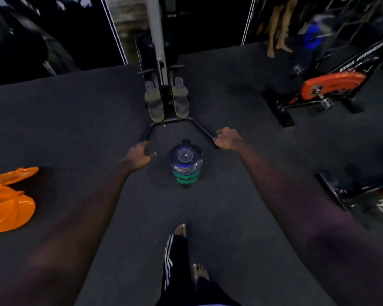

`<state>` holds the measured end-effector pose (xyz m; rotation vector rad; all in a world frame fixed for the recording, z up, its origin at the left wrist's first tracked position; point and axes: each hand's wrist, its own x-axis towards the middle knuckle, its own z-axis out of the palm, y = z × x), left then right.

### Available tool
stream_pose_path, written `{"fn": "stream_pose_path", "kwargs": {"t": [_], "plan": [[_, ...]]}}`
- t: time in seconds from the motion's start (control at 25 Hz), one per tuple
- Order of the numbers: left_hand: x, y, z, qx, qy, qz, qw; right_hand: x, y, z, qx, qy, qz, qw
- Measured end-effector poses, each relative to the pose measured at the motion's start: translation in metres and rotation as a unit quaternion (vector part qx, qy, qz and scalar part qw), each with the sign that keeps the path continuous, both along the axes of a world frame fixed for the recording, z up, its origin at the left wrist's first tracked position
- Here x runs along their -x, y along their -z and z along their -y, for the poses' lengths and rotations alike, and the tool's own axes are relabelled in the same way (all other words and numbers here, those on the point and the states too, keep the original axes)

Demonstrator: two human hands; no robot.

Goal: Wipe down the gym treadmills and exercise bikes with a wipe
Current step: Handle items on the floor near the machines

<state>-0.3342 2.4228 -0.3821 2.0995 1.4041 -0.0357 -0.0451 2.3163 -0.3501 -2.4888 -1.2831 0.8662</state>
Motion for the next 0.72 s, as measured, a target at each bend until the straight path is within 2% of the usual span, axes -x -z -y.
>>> {"fn": "stream_pose_path", "kwargs": {"t": [0.24, 0.4, 0.48, 0.6, 0.68, 0.72], "plan": [[-0.048, 0.114, -0.091, 0.085, -0.02, 0.0, 0.996, -0.02, 0.11, -0.069, 0.076, 0.033, -0.004, 0.997], [-0.08, 0.21, -0.12, 0.154, -0.022, -0.001, 0.988, -0.026, 0.198, -0.103, 0.12, 0.026, -0.03, 0.992], [-0.09, 0.254, -0.126, 0.167, -0.003, -0.029, 0.986, -0.031, 0.237, -0.116, 0.12, 0.02, -0.049, 0.991], [-0.107, 0.343, -0.148, 0.2, -0.032, -0.054, 0.978, -0.043, 0.314, -0.133, 0.131, 0.041, -0.074, 0.988], [-0.124, 0.392, -0.173, 0.183, -0.005, -0.068, 0.981, -0.052, 0.362, -0.14, 0.144, 0.051, -0.088, 0.984], [-0.115, 0.41, -0.147, 0.201, -0.016, -0.077, 0.976, -0.056, 0.386, -0.143, 0.152, 0.043, -0.092, 0.983]]}}
